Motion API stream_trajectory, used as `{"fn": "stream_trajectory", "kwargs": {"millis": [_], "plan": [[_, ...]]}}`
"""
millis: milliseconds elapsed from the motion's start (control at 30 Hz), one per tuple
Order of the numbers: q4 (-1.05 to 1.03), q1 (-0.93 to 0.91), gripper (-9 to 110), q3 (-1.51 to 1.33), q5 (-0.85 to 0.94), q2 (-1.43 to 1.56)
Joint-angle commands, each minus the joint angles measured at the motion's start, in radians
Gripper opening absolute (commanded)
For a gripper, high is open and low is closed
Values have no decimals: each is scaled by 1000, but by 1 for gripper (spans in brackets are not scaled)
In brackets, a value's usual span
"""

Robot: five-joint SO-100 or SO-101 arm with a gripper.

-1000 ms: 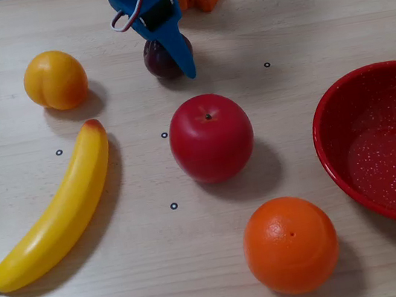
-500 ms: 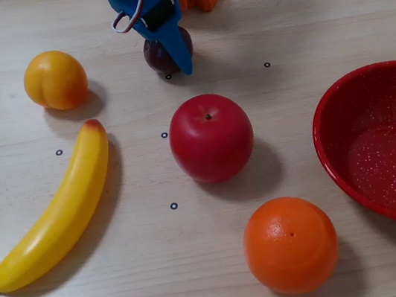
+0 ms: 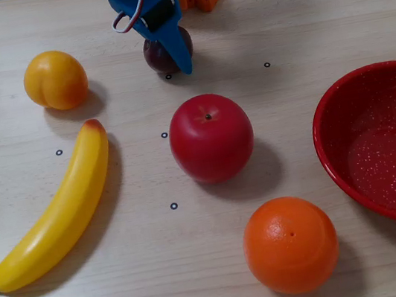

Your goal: Put plum in the red bowl.

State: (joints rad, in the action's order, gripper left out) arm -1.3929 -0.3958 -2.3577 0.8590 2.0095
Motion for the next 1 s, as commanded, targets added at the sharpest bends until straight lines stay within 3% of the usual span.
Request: {"fn": "stream_trajectory", "kwargs": {"millis": [0, 500, 967], "plan": [[15, -21, 0, 8, 37, 9], [-71, -40, 0, 161, 6, 66], [-322, 14, 0, 482, -40, 78]]}}
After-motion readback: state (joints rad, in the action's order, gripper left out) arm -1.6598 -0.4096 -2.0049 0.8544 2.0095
